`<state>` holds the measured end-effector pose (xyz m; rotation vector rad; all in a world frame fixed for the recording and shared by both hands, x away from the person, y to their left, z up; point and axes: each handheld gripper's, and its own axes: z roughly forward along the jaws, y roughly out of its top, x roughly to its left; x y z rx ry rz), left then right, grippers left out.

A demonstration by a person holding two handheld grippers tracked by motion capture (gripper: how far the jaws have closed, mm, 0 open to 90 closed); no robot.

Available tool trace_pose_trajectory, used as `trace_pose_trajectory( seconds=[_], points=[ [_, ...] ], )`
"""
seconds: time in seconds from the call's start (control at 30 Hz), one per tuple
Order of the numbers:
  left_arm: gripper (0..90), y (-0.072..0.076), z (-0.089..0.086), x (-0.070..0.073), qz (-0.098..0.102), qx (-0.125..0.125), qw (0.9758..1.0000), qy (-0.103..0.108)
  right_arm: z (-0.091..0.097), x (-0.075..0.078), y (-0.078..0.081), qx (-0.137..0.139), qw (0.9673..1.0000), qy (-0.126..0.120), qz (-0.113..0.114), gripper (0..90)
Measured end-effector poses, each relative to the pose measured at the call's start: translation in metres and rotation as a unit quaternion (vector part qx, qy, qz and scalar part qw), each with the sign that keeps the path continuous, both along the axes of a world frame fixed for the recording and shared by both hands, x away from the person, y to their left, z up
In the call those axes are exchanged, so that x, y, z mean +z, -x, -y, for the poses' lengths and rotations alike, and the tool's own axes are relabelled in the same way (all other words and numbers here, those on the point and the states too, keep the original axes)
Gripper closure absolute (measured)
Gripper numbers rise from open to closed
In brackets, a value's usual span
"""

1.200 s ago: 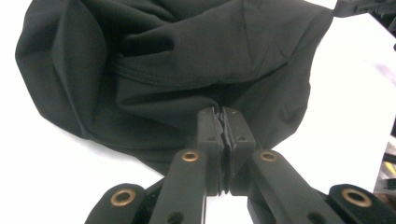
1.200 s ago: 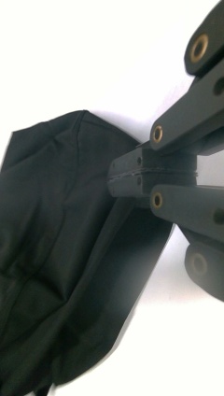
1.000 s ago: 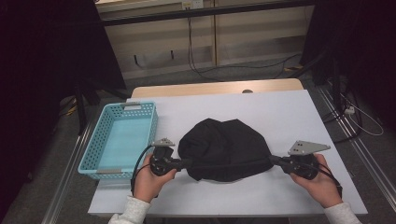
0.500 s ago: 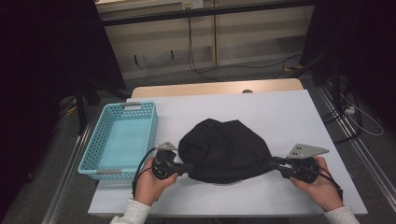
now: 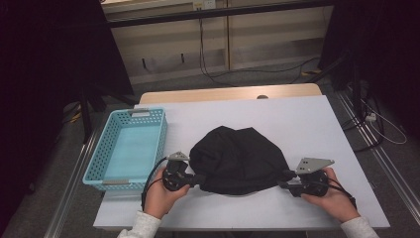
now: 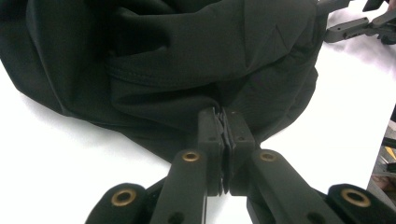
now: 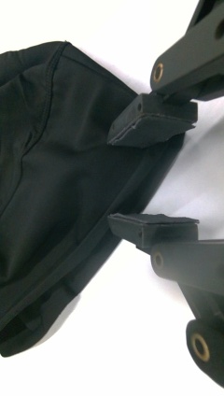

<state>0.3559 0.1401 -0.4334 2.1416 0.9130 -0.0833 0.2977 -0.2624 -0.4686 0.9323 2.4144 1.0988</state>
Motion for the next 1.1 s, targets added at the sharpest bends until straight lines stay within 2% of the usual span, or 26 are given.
trace_pose_trajectory(
  seconds=[0.1, 0.27, 0.4, 0.47, 0.5, 0.6, 0.67, 0.8, 0.9, 0.93, 1.0, 1.1],
  points=[
    [87.4, 0.000, 0.000, 0.000, 0.001, 0.000, 1.0000, 0.000, 0.001, -0.001, 0.000, 0.009, 0.9999, 0.002, 0.007, 53.3],
    [87.5, 0.000, 0.000, 0.003, 0.005, 0.004, 1.0000, 0.004, 0.001, -0.001, -0.003, 0.007, 1.0000, 0.002, -0.001, 57.2],
    [87.6, 0.000, -0.002, 0.005, 0.010, 0.007, 0.9999, 0.009, 0.000, 0.000, -0.005, 0.007, 0.9999, 0.004, -0.006, 68.9],
    [87.6, -0.001, -0.002, 0.007, 0.015, 0.009, 0.9998, 0.012, -0.002, 0.001, -0.005, 0.008, 0.9999, 0.010, -0.005, 82.5],
    [87.6, -0.002, -0.002, 0.008, 0.016, 0.009, 0.9997, 0.013, -0.003, 0.001, -0.004, 0.003, 0.9999, 0.016, 0.000, 85.7],
    [87.6, -0.003, -0.003, 0.013, 0.019, 0.011, 0.9995, 0.023, -0.006, 0.004, -0.004, -0.004, 0.9996, 0.029, -0.001, 88.3],
    [87.7, -0.003, -0.005, 0.018, 0.020, 0.010, 0.9993, 0.029, -0.006, 0.006, -0.004, -0.006, 0.9996, 0.029, -0.005, 88.6],
    [87.8, -0.006, -0.007, 0.029, 0.031, 0.014, 0.9983, 0.047, 0.003, 0.021, -0.003, -0.018, 0.9998, 0.001, -0.010, 88.6],
    [87.9, -0.012, -0.006, 0.035, 0.039, 0.019, 0.9977, 0.051, 0.008, 0.033, -0.003, -0.022, 0.9991, -0.034, -0.006, 88.6],
    [87.9, -0.015, -0.006, 0.036, 0.040, 0.020, 0.9976, 0.053, 0.010, 0.037, -0.006, -0.027, 0.9985, -0.047, -0.007, 88.6],
    [87.9, -0.022, -0.007, 0.038, 0.038, 0.029, 0.9970, 0.061, 0.012, 0.040, -0.012, -0.037, 0.9976, -0.058, -0.007, 88.6],
    [87.9, -0.036, -0.008, 0.039, 0.034, 0.044, 0.9957, 0.074, 0.013, 0.039, -0.025, -0.050, 0.9959, -0.071, -0.025, 88.2]
  ],
)
